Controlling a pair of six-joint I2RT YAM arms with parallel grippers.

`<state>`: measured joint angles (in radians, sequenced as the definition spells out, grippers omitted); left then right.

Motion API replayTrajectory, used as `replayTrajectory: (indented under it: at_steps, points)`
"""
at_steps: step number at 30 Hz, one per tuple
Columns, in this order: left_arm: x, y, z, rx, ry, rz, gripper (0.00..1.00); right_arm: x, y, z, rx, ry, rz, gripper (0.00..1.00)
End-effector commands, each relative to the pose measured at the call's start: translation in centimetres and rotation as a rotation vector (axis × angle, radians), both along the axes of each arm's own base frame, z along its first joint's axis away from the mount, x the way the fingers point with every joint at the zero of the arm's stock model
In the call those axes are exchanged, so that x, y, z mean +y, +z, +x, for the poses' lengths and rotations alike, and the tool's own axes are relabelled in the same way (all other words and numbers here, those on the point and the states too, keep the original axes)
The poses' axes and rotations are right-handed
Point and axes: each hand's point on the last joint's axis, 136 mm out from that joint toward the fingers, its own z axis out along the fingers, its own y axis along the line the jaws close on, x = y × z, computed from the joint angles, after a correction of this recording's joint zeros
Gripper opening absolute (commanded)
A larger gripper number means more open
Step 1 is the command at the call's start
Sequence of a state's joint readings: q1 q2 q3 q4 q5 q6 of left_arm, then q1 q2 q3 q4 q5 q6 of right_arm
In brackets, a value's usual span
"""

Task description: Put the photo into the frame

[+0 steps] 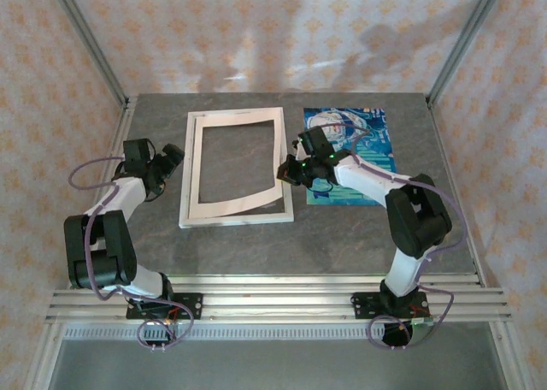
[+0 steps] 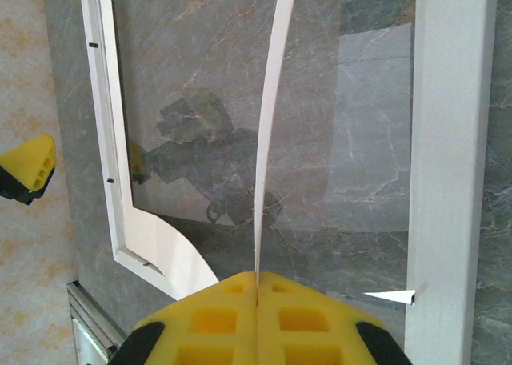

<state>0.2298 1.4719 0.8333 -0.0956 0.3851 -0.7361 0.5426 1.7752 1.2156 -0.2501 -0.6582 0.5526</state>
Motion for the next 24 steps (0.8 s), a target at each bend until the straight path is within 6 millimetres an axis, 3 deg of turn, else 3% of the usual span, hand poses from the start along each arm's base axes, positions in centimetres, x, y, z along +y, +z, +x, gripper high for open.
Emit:
replayTrajectory:
  at_steps: [1,6,17,24]
  points:
    - [0.0,0.8,0.1,-0.040,0.007,-0.009,1.00,0.9,-0.4,0.2,0.004,0.006,-0.001,0.00]
    - [-0.1,0.5,0.0,-0.031,-0.003,-0.009,1.00,1.8,-0.9,0.0,-0.006,0.015,0.005,0.00]
    - [-0.5,-0.1,0.3,-0.029,-0.017,-0.032,1.00,0.6,-1.1,0.0,-0.065,0.067,-0.107,0.00]
    - [-0.9,-0.4,0.5,-0.035,-0.021,-0.061,1.00,1.4,-1.7,0.4,-0.032,0.051,-0.067,0.00]
